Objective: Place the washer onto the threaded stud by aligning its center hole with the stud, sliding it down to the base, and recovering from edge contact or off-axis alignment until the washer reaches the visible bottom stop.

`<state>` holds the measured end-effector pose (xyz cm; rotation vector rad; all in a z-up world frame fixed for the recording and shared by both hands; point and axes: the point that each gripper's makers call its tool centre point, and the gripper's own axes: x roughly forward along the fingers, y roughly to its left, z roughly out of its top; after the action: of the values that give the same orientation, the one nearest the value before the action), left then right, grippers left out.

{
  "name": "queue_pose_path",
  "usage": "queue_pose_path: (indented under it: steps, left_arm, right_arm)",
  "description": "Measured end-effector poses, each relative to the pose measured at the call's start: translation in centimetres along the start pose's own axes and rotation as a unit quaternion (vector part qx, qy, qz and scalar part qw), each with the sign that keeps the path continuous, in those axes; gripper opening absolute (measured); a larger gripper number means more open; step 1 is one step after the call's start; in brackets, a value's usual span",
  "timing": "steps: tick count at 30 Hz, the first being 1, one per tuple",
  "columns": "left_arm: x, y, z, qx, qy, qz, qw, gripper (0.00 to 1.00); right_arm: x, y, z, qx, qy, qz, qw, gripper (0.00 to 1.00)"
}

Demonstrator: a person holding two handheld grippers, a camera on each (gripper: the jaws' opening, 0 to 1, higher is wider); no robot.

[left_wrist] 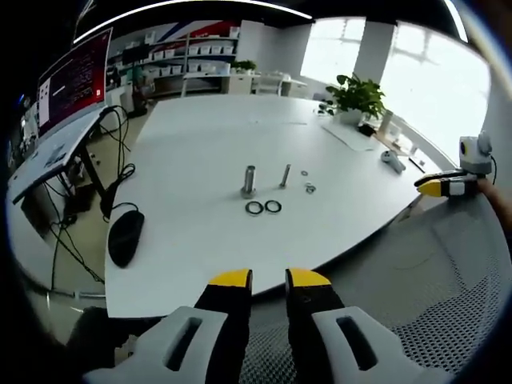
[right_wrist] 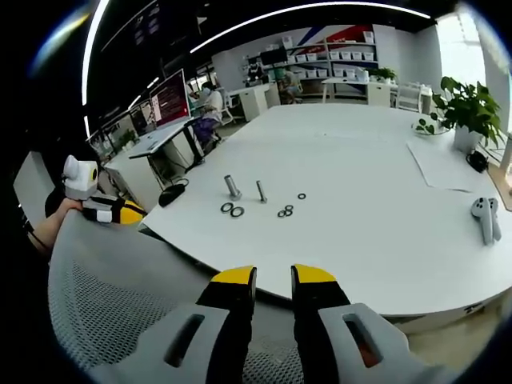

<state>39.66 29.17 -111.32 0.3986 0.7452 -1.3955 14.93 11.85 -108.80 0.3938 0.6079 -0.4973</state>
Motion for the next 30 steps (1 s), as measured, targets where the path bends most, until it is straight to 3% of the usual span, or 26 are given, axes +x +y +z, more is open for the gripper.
queue_pose_path:
  steps: [17, 25, 27, 30]
  left_arm:
    - [-0.1, -0.6, 0.3, 0.007, -0.01, -0.018, 0.9998, 0.1]
    - [-0.1, -0.8, 0.1, 0.01, -0.004, -0.026, 0.9996, 0.09]
    - [-0.1, -0.6, 0.1, 0.004, -0.008, -0.022, 0.9997, 0.09]
    - [-0.2, -0.6, 0.1, -0.002, -0.012, -0.016, 0.9998, 0.1]
  right_arm:
    - [-0.2, -0.6, -0.6, 0.025, 0.009, -0.02, 0.9994, 0.21]
    - [-0.2, -0.2, -1.4, 0.011, 0.041, -0.015, 0.999, 0.2]
    - [-0.4, -0.5, -0.6, 0.01, 0.012, -0.028, 0.9995, 0.2]
    - [-0.1, -0.1, -2.0, -0.025, 0.068, -0.005, 0.9973, 0.2]
